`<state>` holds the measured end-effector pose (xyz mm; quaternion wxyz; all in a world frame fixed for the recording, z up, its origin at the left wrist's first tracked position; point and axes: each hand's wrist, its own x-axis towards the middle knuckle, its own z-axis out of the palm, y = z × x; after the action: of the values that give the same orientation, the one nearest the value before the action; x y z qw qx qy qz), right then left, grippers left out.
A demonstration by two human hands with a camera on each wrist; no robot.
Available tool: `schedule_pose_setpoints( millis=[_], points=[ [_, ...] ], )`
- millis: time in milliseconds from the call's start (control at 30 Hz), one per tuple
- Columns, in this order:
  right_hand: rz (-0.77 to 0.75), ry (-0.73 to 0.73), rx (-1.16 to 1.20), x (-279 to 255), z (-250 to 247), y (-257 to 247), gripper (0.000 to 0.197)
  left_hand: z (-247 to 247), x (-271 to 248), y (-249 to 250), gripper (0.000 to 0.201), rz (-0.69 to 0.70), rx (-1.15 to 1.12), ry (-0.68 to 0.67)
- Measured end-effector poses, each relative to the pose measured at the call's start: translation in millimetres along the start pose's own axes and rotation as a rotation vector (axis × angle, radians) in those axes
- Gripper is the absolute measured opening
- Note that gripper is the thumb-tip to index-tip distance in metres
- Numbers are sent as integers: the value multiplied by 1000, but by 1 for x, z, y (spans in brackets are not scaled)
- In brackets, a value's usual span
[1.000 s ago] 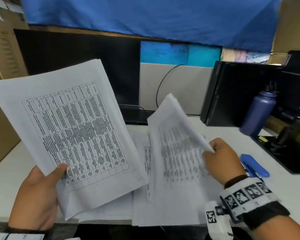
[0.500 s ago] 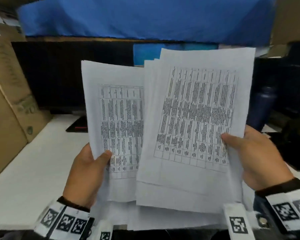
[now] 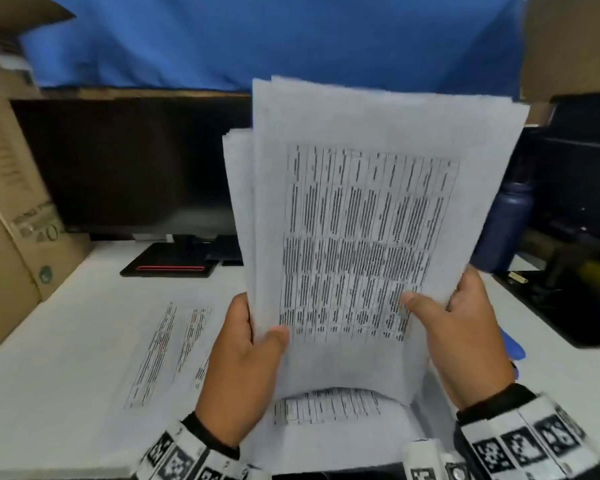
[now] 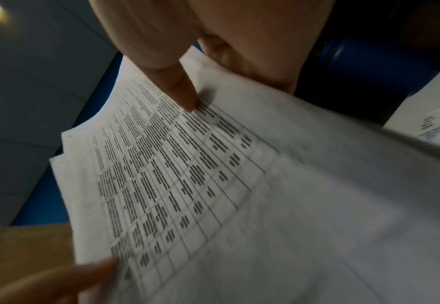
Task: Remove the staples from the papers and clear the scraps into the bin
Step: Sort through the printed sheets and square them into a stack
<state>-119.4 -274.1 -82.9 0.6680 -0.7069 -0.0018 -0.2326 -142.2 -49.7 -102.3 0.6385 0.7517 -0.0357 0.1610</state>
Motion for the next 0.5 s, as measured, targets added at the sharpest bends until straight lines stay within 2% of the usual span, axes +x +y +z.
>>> schedule_pose_setpoints(
  millis=[133, 333, 433, 500],
  points=[
    [16, -29, -23, -5, 2, 7, 39, -1, -3, -3, 23, -5, -98, 33],
    [70, -34, -26, -14, 11, 16, 38, 5, -5, -4, 21, -124, -142, 82],
    [79, -86, -81, -18, 14, 18, 37, 10, -11, 5, 16, -154, -78, 74],
    [80, -80, -88, -20, 15, 16, 31, 12, -12, 7, 13, -143, -28, 21]
  ],
)
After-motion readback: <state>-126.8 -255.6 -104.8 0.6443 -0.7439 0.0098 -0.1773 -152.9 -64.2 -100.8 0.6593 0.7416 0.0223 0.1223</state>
